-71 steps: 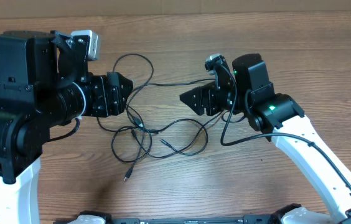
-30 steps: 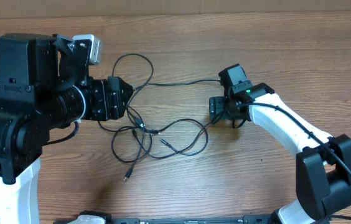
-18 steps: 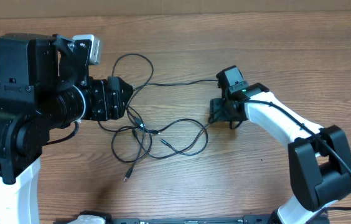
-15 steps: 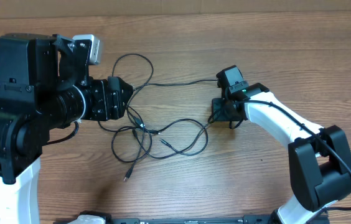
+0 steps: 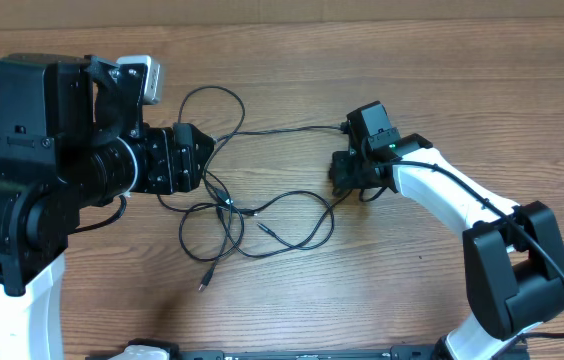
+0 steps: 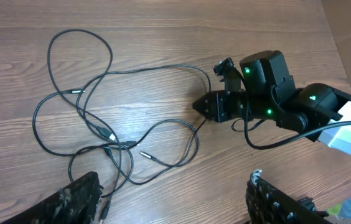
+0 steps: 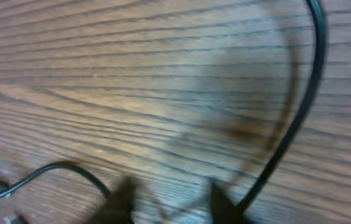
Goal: Untangle cables
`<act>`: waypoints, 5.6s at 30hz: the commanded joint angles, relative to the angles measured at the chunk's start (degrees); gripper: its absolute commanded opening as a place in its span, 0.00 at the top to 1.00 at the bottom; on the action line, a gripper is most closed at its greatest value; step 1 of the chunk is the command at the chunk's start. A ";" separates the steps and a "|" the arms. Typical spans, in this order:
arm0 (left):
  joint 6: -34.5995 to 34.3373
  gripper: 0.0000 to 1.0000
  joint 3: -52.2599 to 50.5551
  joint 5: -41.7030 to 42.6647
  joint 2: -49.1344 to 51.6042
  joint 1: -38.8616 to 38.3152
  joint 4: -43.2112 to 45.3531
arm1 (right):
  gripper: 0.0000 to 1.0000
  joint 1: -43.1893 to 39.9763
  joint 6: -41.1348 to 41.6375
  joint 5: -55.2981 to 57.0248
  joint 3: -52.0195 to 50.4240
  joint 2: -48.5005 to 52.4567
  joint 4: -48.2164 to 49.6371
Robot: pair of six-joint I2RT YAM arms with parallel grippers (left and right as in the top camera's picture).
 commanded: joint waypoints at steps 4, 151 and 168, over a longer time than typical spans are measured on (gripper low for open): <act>1.29 0.25 1.11 -0.39 -0.02 -0.37 -0.07 | 0.29 -0.13 8.63 6.58 0.42 -0.04 -2.03; 1.75 0.25 1.07 3.08 3.04 -0.39 -0.96 | 0.16 -12.46 -15.69 -3.93 13.94 -8.83 -17.59; 1.75 0.24 1.07 3.06 3.04 -0.39 -0.76 | 0.27 -12.41 -17.38 -1.60 11.41 11.34 -11.06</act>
